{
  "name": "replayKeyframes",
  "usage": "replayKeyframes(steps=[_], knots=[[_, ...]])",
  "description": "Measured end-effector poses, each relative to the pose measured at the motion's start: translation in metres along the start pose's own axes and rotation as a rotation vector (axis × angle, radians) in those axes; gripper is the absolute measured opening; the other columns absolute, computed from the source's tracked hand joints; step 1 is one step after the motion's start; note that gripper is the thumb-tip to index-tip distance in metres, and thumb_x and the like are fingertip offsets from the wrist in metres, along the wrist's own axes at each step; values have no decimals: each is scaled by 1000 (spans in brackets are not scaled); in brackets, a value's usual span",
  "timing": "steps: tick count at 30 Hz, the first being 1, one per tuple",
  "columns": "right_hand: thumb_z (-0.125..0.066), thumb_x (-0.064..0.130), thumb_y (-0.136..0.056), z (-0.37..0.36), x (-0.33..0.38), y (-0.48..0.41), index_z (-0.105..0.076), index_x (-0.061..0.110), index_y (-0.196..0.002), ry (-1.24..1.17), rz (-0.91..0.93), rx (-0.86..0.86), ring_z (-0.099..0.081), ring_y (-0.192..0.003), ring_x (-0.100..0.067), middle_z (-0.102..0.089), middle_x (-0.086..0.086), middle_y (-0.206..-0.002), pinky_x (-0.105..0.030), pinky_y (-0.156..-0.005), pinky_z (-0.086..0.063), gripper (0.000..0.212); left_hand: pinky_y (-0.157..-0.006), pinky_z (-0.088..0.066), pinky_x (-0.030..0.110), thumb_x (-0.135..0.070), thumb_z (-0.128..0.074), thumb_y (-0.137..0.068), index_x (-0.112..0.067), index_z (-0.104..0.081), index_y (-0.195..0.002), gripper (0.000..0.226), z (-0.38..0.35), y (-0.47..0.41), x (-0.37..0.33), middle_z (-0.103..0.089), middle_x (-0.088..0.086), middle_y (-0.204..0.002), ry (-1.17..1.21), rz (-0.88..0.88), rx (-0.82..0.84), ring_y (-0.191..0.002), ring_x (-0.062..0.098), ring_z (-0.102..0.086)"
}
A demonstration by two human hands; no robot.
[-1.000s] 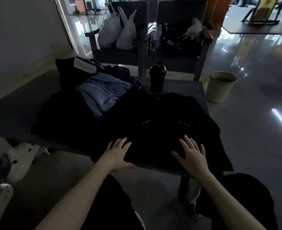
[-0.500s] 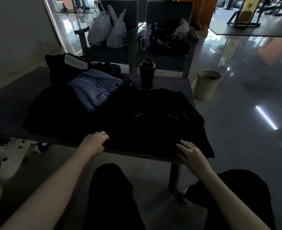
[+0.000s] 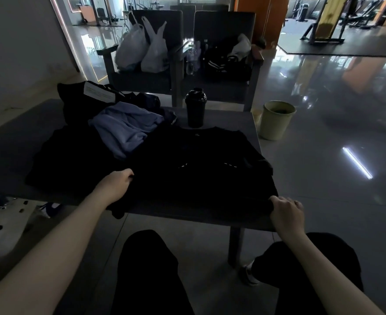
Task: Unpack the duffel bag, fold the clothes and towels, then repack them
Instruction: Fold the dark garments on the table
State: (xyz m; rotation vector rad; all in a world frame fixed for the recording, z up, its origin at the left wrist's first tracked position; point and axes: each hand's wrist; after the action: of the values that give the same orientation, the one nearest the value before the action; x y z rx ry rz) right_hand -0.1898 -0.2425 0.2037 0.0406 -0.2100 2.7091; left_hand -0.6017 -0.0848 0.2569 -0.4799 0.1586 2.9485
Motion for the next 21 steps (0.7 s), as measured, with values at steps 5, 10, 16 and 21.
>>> replayKeyframes(steps=[5, 10, 16, 21], knots=[[-44, 0, -84, 23, -8, -13, -61, 8, -99, -175, -30, -38, -63, -81, -31, -69, -13, -88, -36, -76, -37, 25, -73, -50, 34, -49, -66, -83, -15, -67, -81, 34, 36, -7, -1, -67, 2, -79, -19, -37, 325, -73, 17, -63], [-40, 2, -87, 51, -8, -31, -58, 7, -99, -255, -30, 33, -51, -72, -29, -61, -14, -86, -33, -66, -34, 22, -78, -55, 30, -35, -80, -72, -27, -70, -86, 19, 62, -12, -5, -71, -6, -88, -211, -21, 582, -84, 12, -66], [-42, -1, -79, 56, -1, -57, -59, 7, -99, -267, -68, -13, -55, -84, -31, -62, -15, -95, -35, -74, -40, 27, -73, -49, 30, -18, -73, -81, -11, -73, -83, 8, 84, -24, -15, -72, 8, -84, 97, 9, 414, -76, 19, -65], [-41, -1, -83, 58, 9, -87, -62, 8, -98, -435, -144, -166, -60, -81, -35, -65, -16, -91, -33, -64, -42, 27, -58, -45, 21, -6, -70, -83, -7, -67, -89, 7, 87, -45, -29, -65, 7, -79, 472, 108, 41, -70, 17, -58]])
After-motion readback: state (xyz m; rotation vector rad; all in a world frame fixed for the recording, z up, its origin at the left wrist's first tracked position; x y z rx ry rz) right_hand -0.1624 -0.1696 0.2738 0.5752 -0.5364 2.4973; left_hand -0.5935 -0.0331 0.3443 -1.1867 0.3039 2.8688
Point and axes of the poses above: each hand's wrist, its own y-axis away from the middle knuckle, its own z-axis out of the back of the hand, x = y × z
